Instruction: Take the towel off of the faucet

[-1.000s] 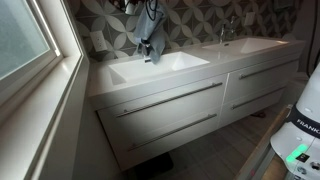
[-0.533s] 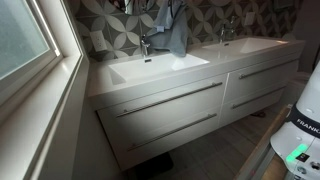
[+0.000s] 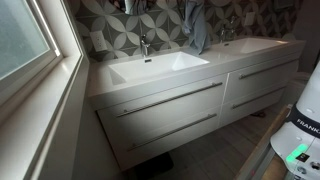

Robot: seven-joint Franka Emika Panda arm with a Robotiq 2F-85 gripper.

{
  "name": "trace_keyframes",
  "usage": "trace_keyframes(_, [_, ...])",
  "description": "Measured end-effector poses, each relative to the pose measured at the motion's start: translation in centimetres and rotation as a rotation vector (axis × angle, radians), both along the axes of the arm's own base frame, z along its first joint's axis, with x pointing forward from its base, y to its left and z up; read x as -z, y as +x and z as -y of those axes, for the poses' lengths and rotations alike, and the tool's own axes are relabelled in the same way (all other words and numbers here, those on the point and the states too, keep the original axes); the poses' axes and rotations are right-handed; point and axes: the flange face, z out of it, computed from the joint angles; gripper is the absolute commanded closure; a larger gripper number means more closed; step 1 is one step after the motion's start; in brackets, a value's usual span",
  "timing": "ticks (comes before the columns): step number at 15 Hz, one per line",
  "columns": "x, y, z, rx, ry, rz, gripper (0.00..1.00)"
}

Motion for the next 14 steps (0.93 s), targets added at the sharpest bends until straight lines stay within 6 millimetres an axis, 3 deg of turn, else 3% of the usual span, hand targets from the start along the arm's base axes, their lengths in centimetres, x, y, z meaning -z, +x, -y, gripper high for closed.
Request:
trace_keyframes(6, [4.4, 1.1, 1.3, 0.043, 0.035, -0.030, 0.98])
trace_keyframes(14, [15.3, 3.2, 5.1, 0.098, 0.185, -0.078, 0.98])
